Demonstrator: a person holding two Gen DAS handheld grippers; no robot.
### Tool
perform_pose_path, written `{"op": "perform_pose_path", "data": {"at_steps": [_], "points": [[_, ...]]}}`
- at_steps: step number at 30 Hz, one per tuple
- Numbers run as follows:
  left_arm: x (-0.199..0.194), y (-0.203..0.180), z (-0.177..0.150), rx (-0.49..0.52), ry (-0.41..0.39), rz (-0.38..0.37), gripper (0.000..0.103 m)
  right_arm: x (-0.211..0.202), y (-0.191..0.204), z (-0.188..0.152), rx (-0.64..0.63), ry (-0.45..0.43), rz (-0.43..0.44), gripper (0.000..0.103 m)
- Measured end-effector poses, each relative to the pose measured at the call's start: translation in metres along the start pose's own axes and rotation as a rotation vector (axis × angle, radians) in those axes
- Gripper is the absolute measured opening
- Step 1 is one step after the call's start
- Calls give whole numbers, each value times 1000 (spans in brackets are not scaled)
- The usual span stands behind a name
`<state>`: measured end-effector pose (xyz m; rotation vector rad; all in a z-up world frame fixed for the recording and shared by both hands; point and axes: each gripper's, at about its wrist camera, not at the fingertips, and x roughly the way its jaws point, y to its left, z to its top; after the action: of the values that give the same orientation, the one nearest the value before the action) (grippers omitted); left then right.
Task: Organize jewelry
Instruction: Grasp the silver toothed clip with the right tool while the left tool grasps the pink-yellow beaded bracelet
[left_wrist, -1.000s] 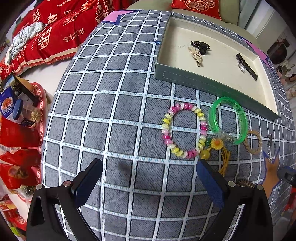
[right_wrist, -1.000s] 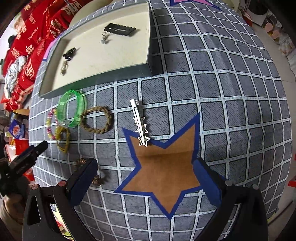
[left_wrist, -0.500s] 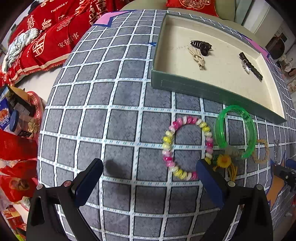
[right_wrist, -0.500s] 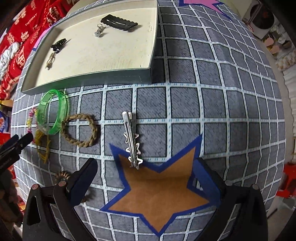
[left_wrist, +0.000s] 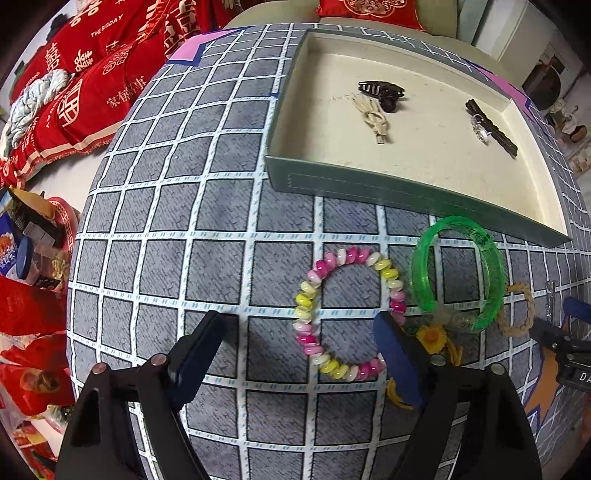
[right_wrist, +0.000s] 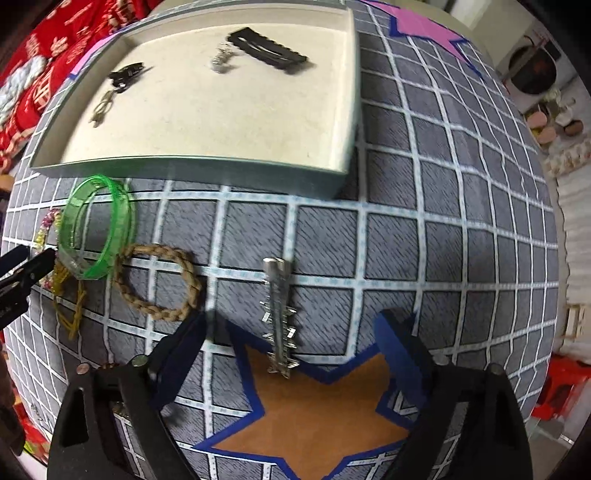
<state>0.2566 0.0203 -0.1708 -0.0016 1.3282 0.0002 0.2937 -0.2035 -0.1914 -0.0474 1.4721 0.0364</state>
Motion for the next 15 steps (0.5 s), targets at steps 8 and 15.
{"op": "perform_pose_path", "data": {"at_steps": [8,15], "points": [[-9,-48,3,64,-24,-26,36,-14,19,3,-16,-22,5,46],[-18,-68,5,56,-27,-58,18,-26,17,3,-6,-29,16,16]]}}
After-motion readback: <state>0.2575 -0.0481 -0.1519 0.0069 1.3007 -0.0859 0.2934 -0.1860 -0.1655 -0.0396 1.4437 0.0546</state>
